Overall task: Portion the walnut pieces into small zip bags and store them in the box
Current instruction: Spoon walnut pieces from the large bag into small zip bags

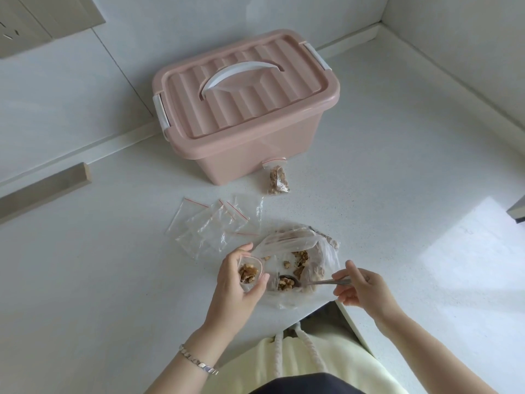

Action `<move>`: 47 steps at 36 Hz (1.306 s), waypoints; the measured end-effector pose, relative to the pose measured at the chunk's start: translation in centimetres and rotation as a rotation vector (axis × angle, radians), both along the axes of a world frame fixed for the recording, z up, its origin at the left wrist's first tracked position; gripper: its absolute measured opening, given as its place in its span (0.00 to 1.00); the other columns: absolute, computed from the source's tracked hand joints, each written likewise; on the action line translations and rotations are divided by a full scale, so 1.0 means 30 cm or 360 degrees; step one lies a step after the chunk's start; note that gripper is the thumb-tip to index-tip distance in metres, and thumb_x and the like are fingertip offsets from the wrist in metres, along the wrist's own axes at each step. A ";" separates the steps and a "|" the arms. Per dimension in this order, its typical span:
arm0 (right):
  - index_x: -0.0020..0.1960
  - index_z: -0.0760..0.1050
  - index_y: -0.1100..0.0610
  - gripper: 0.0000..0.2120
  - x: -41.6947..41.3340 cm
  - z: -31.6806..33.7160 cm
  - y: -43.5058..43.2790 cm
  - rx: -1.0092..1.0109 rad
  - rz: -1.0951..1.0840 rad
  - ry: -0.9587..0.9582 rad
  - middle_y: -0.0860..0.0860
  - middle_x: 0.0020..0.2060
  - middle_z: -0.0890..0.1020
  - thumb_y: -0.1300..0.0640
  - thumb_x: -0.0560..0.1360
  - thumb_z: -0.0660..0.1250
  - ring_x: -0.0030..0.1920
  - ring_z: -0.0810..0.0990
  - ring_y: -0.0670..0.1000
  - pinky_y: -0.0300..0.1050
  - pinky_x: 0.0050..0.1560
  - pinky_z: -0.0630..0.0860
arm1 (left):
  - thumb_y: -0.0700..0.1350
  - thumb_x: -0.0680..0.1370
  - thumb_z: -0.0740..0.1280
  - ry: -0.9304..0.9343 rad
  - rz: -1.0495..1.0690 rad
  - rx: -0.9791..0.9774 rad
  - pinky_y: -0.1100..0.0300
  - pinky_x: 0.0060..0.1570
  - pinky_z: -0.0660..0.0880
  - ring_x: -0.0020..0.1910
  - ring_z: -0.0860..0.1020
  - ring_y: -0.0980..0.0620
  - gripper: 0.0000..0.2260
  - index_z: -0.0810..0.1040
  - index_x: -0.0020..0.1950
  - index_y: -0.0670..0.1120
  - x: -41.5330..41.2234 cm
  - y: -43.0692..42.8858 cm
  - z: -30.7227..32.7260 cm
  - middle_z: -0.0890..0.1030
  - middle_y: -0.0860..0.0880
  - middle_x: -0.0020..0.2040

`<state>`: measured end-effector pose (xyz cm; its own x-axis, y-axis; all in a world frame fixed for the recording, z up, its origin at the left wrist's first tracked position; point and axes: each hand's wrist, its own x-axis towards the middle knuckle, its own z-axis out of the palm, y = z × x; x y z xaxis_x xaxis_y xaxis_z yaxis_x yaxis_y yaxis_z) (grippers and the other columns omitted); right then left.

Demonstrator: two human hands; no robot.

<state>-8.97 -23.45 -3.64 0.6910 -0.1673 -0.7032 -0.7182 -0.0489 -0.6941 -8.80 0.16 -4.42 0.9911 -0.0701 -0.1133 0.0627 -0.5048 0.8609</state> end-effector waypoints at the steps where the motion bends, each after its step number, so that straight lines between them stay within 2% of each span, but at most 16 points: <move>1: 0.42 0.79 0.64 0.19 -0.002 0.003 -0.009 0.0008 -0.0032 0.0007 0.57 0.29 0.81 0.53 0.80 0.56 0.28 0.78 0.51 0.38 0.30 0.77 | 0.44 0.73 0.69 0.0002 -0.0015 0.0014 0.80 0.57 0.59 0.65 0.65 0.67 0.18 0.65 0.57 0.57 0.000 0.000 0.000 0.67 0.62 0.65; 4: 0.43 0.78 0.64 0.19 -0.003 0.018 -0.036 0.0024 -0.0105 -0.0008 0.58 0.30 0.81 0.52 0.80 0.55 0.30 0.78 0.53 0.40 0.32 0.77 | 0.45 0.72 0.70 -0.0019 -0.0057 0.0081 0.79 0.58 0.60 0.65 0.67 0.61 0.19 0.66 0.58 0.56 0.002 -0.004 -0.007 0.68 0.62 0.63; 8: 0.43 0.79 0.64 0.20 0.008 0.050 -0.061 -0.0007 -0.0159 -0.0086 0.57 0.29 0.81 0.51 0.79 0.55 0.29 0.78 0.52 0.41 0.32 0.77 | 0.46 0.71 0.71 0.0008 -0.0118 0.0140 0.78 0.59 0.60 0.63 0.66 0.63 0.22 0.63 0.57 0.62 0.000 -0.012 -0.013 0.66 0.67 0.60; 12: 0.41 0.78 0.63 0.21 0.027 0.099 -0.075 -0.0003 -0.0222 -0.0199 0.56 0.27 0.80 0.50 0.79 0.55 0.27 0.77 0.50 0.41 0.32 0.75 | 0.50 0.70 0.70 0.0021 -0.0145 0.0161 0.69 0.63 0.60 0.62 0.66 0.64 0.20 0.64 0.56 0.60 0.003 -0.022 -0.023 0.66 0.67 0.60; 14: 0.40 0.78 0.63 0.22 0.040 0.131 -0.072 0.0000 -0.0225 -0.0272 0.55 0.25 0.79 0.50 0.79 0.54 0.25 0.76 0.49 0.41 0.30 0.74 | 0.49 0.70 0.71 0.0031 -0.0152 0.0180 0.64 0.64 0.61 0.61 0.66 0.62 0.20 0.66 0.56 0.56 0.006 -0.027 -0.025 0.66 0.67 0.58; 17: 0.38 0.78 0.63 0.22 0.061 0.180 -0.052 -0.0016 -0.0179 -0.0382 0.55 0.24 0.79 0.50 0.79 0.54 0.24 0.74 0.49 0.42 0.30 0.73 | 0.47 0.71 0.72 0.0063 -0.0176 0.0231 0.65 0.63 0.61 0.60 0.65 0.61 0.21 0.65 0.58 0.55 0.015 -0.036 -0.019 0.65 0.67 0.55; 23: 0.36 0.78 0.61 0.20 0.077 0.255 0.042 -0.0149 0.0107 -0.0613 0.55 0.23 0.78 0.52 0.78 0.56 0.24 0.75 0.49 0.38 0.27 0.73 | 0.47 0.72 0.71 0.0052 -0.0214 0.0311 0.65 0.63 0.61 0.58 0.64 0.60 0.22 0.68 0.63 0.46 0.035 -0.057 -0.009 0.66 0.59 0.53; 26: 0.36 0.80 0.55 0.20 0.062 0.259 0.086 -0.0333 0.0406 -0.0725 0.52 0.27 0.80 0.45 0.75 0.56 0.26 0.75 0.46 0.43 0.33 0.75 | 0.48 0.72 0.71 0.0036 -0.0213 0.0353 0.64 0.63 0.61 0.59 0.65 0.57 0.23 0.68 0.63 0.46 0.036 -0.058 -0.016 0.67 0.57 0.55; 29: 0.38 0.80 0.52 0.26 0.039 0.248 0.110 -0.0575 0.0736 -0.0980 0.46 0.30 0.79 0.34 0.71 0.52 0.30 0.76 0.44 0.40 0.35 0.73 | 0.48 0.71 0.71 0.0052 -0.0198 0.0350 0.63 0.63 0.63 0.59 0.65 0.57 0.22 0.68 0.62 0.46 0.035 -0.055 -0.021 0.68 0.57 0.55; 32: 0.40 0.80 0.52 0.29 0.023 0.236 0.104 -0.0709 0.0869 -0.1333 0.47 0.28 0.78 0.33 0.75 0.49 0.31 0.75 0.46 0.40 0.32 0.71 | 0.48 0.71 0.72 0.0059 -0.0187 0.0338 0.62 0.64 0.63 0.58 0.65 0.59 0.22 0.69 0.61 0.46 0.032 -0.049 -0.021 0.68 0.57 0.55; 34: 0.39 0.80 0.53 0.29 0.018 0.241 0.082 -0.0733 0.0787 -0.1410 0.46 0.28 0.77 0.35 0.76 0.50 0.31 0.75 0.46 0.38 0.31 0.71 | 0.48 0.71 0.72 0.0068 -0.0193 0.0344 0.62 0.64 0.63 0.58 0.65 0.59 0.22 0.68 0.62 0.46 0.030 -0.043 -0.023 0.68 0.57 0.56; 37: 0.36 0.77 0.49 0.25 0.013 0.257 0.039 -0.0820 0.0595 -0.1353 0.44 0.26 0.77 0.35 0.75 0.50 0.31 0.77 0.42 0.34 0.32 0.71 | 0.47 0.71 0.72 0.0089 -0.0184 0.0336 0.63 0.62 0.63 0.59 0.64 0.59 0.22 0.68 0.61 0.46 0.027 -0.031 -0.026 0.67 0.57 0.56; 39: 0.35 0.76 0.47 0.22 0.009 0.244 0.013 -0.0865 0.0512 -0.1237 0.45 0.25 0.76 0.36 0.74 0.52 0.31 0.77 0.44 0.37 0.32 0.72 | 0.47 0.70 0.73 0.0084 -0.0184 0.0355 0.64 0.61 0.62 0.58 0.64 0.59 0.23 0.67 0.61 0.47 0.025 -0.024 -0.031 0.67 0.57 0.56; 43: 0.36 0.79 0.53 0.23 0.000 0.170 -0.015 -0.0942 0.0536 -0.1075 0.46 0.25 0.76 0.38 0.75 0.56 0.32 0.77 0.46 0.43 0.32 0.73 | 0.47 0.71 0.72 0.0097 -0.0182 0.0343 0.70 0.58 0.59 0.59 0.64 0.58 0.22 0.67 0.61 0.47 0.022 -0.015 -0.038 0.67 0.57 0.57; 45: 0.39 0.80 0.55 0.21 -0.003 0.134 -0.018 -0.0919 0.0574 -0.1053 0.46 0.27 0.77 0.42 0.74 0.57 0.35 0.78 0.45 0.43 0.34 0.73 | 0.48 0.72 0.71 0.0082 -0.0172 0.0318 0.74 0.56 0.59 0.60 0.65 0.58 0.20 0.67 0.59 0.49 0.021 -0.011 -0.041 0.68 0.57 0.57; 47: 0.42 0.81 0.56 0.19 -0.003 0.104 -0.020 -0.0918 0.0627 -0.1054 0.48 0.29 0.79 0.46 0.73 0.56 0.33 0.77 0.47 0.45 0.33 0.74 | 0.48 0.72 0.70 0.0064 -0.0151 0.0276 0.77 0.55 0.61 0.61 0.66 0.57 0.18 0.67 0.57 0.51 0.020 -0.008 -0.035 0.69 0.59 0.57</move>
<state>-9.05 -24.03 -0.53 0.9988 -0.0361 -0.0324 -0.0482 -0.6638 -0.7463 -8.20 -0.08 -5.46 0.9754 -0.1391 -0.1713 0.0404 -0.6508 0.7582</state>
